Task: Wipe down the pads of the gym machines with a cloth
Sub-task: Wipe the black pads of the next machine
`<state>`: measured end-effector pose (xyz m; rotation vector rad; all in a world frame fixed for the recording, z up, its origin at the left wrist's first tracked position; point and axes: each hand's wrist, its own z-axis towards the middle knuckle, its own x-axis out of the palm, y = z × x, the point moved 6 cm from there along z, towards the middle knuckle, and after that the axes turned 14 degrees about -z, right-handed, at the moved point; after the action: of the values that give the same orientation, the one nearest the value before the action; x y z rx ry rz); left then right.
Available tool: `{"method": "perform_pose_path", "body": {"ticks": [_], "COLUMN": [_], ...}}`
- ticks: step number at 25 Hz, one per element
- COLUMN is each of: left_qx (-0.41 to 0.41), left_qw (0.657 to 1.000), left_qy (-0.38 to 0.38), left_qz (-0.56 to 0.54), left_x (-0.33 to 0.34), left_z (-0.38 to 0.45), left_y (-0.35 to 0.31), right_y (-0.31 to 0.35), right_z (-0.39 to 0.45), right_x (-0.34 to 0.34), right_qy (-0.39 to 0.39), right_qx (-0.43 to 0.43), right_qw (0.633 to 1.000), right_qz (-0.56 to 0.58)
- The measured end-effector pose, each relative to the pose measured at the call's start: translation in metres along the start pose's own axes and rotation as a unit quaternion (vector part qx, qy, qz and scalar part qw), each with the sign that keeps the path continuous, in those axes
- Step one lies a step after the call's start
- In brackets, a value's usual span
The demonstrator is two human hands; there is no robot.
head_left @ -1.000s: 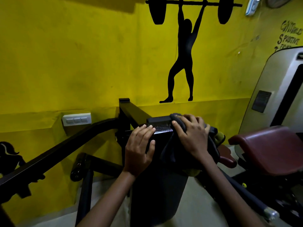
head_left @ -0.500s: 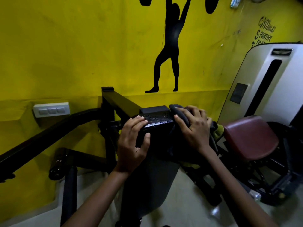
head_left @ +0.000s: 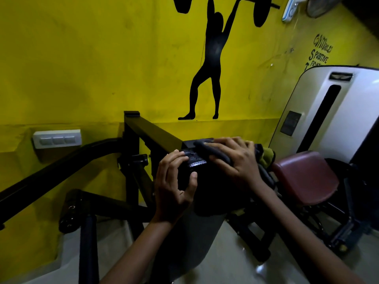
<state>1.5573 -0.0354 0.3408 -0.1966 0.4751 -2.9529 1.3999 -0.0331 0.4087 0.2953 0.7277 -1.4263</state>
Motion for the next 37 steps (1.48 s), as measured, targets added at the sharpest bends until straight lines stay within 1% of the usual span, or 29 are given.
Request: {"method": "perform_pose_path", "body": {"ticks": [1,3,4,5,6,8,9,10,11,13,15,16,18,20,22,24,25,26,27,29,30,31,32,33,35,36,37], "left_qx": [0.008,0.018,0.018,0.017,0.017,0.013,-0.001,-0.021,-0.044,-0.071,-0.078,-0.08,-0.103,-0.154,-0.169,-0.176,-0.185,-0.19,-0.19,-0.174,-0.167,-0.162,-0.16,-0.164,-0.173,-0.171,-0.157], "left_qw": [1.0,1.0,1.0,1.0,1.0,1.0,1.0,0.999,0.999,0.997,0.997,0.997,0.994,0.986,0.983,0.98,0.977,0.976,0.976,0.981,0.983,0.984,0.983,0.98,0.971,0.971,0.975], "left_qy": [0.001,-0.003,-0.005,-0.005,-0.006,-0.004,-0.005,-0.01,-0.014,-0.009,0.004,0.006,-0.006,-0.025,-0.017,-0.014,-0.021,-0.03,-0.033,-0.024,-0.019,-0.014,-0.012,-0.011,-0.017,-0.018,-0.007], "left_qz": [0.0,-0.002,-0.004,-0.008,-0.011,-0.014,-0.018,-0.022,-0.022,-0.016,-0.021,-0.022,-0.029,-0.056,-0.068,-0.091,-0.104,-0.105,-0.098,-0.077,-0.073,-0.076,-0.09,-0.115,-0.163,-0.167,-0.159], "left_x": [0.001,0.001,0.001,0.001,0.001,0.001,0.001,0.0,-0.001,-0.004,-0.004,-0.004,-0.005,-0.007,-0.009,-0.009,-0.009,-0.009,-0.009,-0.009,-0.009,-0.01,-0.011,-0.011,-0.013,-0.014,-0.015], "left_z": [0.0,0.0,0.0,0.0,0.0,0.001,0.001,-0.001,-0.006,-0.023,-0.04,-0.047,-0.054,-0.059,-0.065,-0.069,-0.069,-0.068,-0.067,-0.065,-0.065,-0.065,-0.065,-0.063,-0.051,-0.039,-0.022], "left_y": [0.0,-0.001,-0.001,-0.001,-0.001,-0.001,0.001,0.003,0.005,0.009,0.013,0.015,0.019,0.024,0.028,0.033,0.035,0.035,0.035,0.034,0.033,0.034,0.035,0.035,0.032,0.028,0.022], "right_y": [-0.019,-0.051,-0.052,-0.04,-0.022,0.008,0.011,0.006,-0.004,-0.024,-0.02,-0.01,0.022,0.049,0.069,0.073,0.065,0.05,0.031,-0.004,-0.008,-0.002,0.011,0.026,0.045,0.041,0.032], "right_z": [-0.002,-0.003,0.0,0.003,0.006,0.007,0.005,0.004,0.003,0.0,0.001,0.003,0.008,0.01,0.007,0.003,0.002,0.001,0.002,0.001,0.0,0.0,0.0,-0.001,-0.004,-0.006,-0.007], "right_x": [0.003,0.009,0.011,0.011,0.01,0.002,-0.002,-0.004,-0.004,0.002,0.002,0.001,-0.003,-0.01,-0.013,-0.013,-0.012,-0.011,-0.009,-0.004,-0.002,-0.001,-0.001,-0.004,-0.009,-0.008,-0.006], "right_qy": [0.01,0.029,0.037,0.047,0.055,0.053,0.053,0.064,0.08,0.092,0.079,0.07,0.059,0.033,0.008,0.003,0.004,0.007,0.011,0.017,0.015,0.008,-0.001,-0.014,-0.041,-0.052,-0.062], "right_qx": [0.023,0.143,0.185,0.192,0.165,0.07,0.03,0.012,0.024,0.101,0.154,0.153,0.103,0.028,-0.056,-0.137,-0.151,-0.137,-0.092,0.029,0.074,0.094,0.088,0.062,-0.011,-0.034,-0.038], "right_qw": [1.0,0.988,0.981,0.98,0.985,0.996,0.998,0.998,0.996,0.99,0.985,0.986,0.993,0.999,0.998,0.99,0.988,0.99,0.995,0.998,0.996,0.995,0.996,0.998,0.999,0.998,0.997], "right_qz": [0.01,0.043,0.042,0.027,0.007,0.001,0.008,0.02,0.035,0.037,0.015,0.012,0.01,-0.001,-0.024,-0.021,-0.006,0.012,0.029,0.046,0.039,0.025,0.014,0.011,0.01,0.004,-0.002]}}
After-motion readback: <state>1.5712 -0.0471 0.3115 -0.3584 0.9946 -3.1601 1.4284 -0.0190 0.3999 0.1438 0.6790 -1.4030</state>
